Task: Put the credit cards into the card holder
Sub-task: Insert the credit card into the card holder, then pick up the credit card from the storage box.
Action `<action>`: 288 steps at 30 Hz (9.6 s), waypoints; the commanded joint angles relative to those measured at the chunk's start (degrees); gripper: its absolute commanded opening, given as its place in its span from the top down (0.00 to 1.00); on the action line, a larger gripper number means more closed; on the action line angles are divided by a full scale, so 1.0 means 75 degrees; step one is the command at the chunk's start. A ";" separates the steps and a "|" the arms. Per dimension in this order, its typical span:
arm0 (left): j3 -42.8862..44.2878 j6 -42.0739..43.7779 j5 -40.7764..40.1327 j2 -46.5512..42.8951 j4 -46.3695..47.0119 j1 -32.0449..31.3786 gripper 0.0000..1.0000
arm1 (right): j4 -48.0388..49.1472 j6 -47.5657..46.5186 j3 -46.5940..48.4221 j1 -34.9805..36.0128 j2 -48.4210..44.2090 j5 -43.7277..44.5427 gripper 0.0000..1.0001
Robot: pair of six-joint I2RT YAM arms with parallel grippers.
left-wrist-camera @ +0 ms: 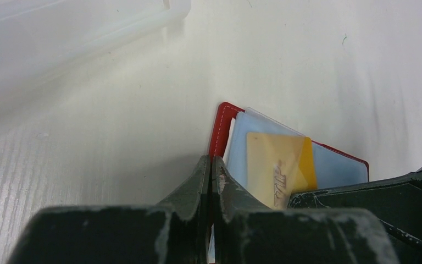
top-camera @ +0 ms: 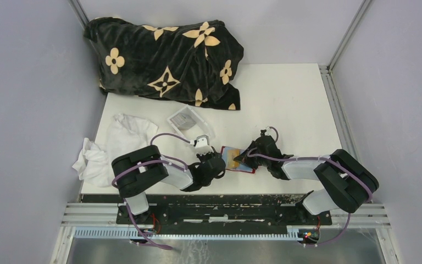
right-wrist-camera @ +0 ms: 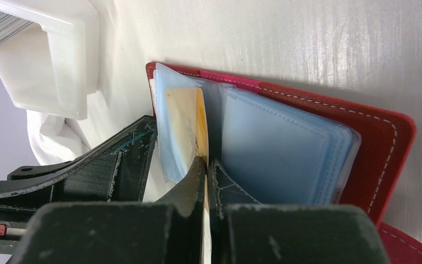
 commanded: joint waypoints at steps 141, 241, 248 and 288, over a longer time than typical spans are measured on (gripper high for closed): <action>0.0480 -0.0011 0.1148 0.1065 -0.2247 -0.0199 0.97 | -0.2468 -0.2858 -0.0350 -0.0624 -0.1276 -0.0345 0.99; -0.0961 0.0424 0.0869 -0.1011 -0.2007 0.1038 0.81 | -0.4077 -0.4124 0.2696 0.0118 -0.0718 0.1257 0.83; -0.0494 0.0891 0.0372 -0.2350 -0.2803 0.1032 0.67 | -0.4654 -0.4828 0.3841 0.0314 -0.0665 0.1793 0.69; -0.1539 0.0534 -0.0948 -0.6619 -0.4625 0.2947 0.39 | -0.7880 -0.7277 1.4246 0.1852 0.6650 0.1507 0.52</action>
